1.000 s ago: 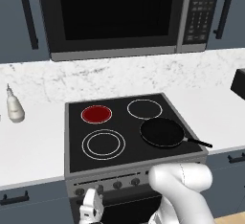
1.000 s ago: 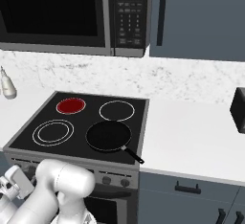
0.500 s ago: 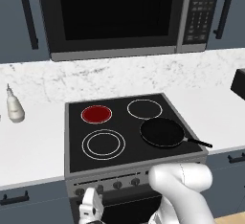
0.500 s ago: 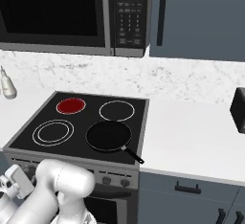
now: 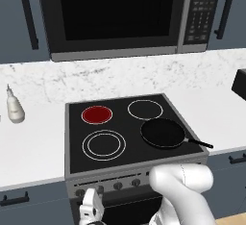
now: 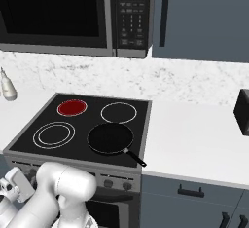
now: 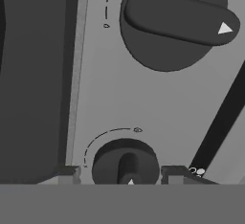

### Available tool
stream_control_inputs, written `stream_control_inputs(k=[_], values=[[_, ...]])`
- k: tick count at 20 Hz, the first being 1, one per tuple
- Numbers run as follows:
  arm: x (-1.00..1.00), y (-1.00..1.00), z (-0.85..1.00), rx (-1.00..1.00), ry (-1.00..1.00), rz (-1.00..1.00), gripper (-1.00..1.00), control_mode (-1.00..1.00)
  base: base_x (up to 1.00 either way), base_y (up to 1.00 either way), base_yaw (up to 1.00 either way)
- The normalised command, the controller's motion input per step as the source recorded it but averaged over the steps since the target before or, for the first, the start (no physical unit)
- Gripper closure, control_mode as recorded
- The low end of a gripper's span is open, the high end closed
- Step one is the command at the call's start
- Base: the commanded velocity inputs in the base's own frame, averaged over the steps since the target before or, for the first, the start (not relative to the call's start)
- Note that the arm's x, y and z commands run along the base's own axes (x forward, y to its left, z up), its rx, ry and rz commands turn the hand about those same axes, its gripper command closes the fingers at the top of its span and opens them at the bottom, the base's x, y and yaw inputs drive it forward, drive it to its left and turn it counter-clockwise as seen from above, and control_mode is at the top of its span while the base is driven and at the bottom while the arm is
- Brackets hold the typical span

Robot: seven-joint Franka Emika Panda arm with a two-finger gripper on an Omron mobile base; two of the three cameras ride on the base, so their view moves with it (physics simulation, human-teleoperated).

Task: Turn off the rear left burner of the stove.

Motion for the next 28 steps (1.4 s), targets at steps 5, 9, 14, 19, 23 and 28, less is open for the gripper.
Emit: stream_control_inputs(k=[5, 9, 14, 19, 23, 28], values=[[0.00, -0.01, 0.00, 0.06, 0.03, -0.01, 1.00, -1.00, 0.00, 0.00, 0.00], [0.00, -0.23, 0.01, 0.32, 0.16, -0.12, 1.00, -1.00, 0.00, 0.00, 0.00], [0.00, -0.32, 0.12, 0.45, 0.21, -0.19, 1.00, -1.00, 0.00, 0.00, 0.00], [0.00, -0.36, 0.17, 0.50, 0.19, -0.20, 1.00, -1.00, 0.00, 0.00, 0.00], [0.00, -0.34, 0.16, 0.52, 0.16, -0.21, 1.00, -1.00, 0.00, 0.00, 0.00], [0.00, -0.31, 0.05, 0.54, 0.17, -0.23, 1.00, -1.00, 0.00, 0.00, 0.00]])
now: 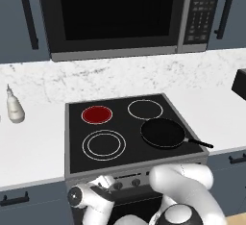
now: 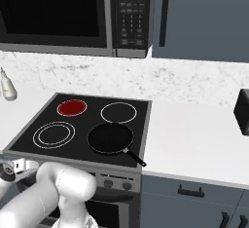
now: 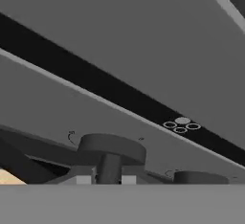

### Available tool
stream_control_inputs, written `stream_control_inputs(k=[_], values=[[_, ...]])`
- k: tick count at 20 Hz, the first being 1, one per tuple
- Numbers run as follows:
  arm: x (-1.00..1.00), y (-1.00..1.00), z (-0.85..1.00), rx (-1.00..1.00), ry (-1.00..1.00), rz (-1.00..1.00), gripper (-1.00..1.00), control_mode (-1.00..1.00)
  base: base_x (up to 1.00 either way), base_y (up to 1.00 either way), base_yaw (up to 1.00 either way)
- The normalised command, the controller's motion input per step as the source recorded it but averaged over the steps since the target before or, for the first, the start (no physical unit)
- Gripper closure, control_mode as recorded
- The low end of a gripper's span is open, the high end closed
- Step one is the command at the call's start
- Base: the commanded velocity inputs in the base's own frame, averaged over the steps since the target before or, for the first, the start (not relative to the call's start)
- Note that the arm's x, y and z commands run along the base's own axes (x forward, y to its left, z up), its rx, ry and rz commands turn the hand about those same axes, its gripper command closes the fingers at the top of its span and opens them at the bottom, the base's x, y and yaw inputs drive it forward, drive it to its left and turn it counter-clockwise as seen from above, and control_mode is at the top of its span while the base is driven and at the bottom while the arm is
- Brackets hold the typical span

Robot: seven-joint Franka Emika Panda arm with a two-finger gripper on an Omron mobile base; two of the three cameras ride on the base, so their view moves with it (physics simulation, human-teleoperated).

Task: Turn off the rear left burner of the stove.

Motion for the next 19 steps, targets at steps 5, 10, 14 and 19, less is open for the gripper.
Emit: stream_control_inputs(k=[5, 10, 14, 19], values=[[0.00, -0.34, 0.00, 0.56, 0.13, -0.25, 1.00, -1.00, 0.00, 0.00, 0.00], [0.00, -0.40, 0.00, 0.58, 0.06, -0.28, 1.00, -1.00, 0.00, 0.00, 0.00], [0.00, -0.44, 0.00, 0.56, 0.00, -0.28, 1.00, -1.00, 0.00, 0.00, 0.00], [-0.05, -0.07, 0.00, 0.07, 0.00, -0.05, 1.00, -1.00, 0.00, 0.00, 0.00]])
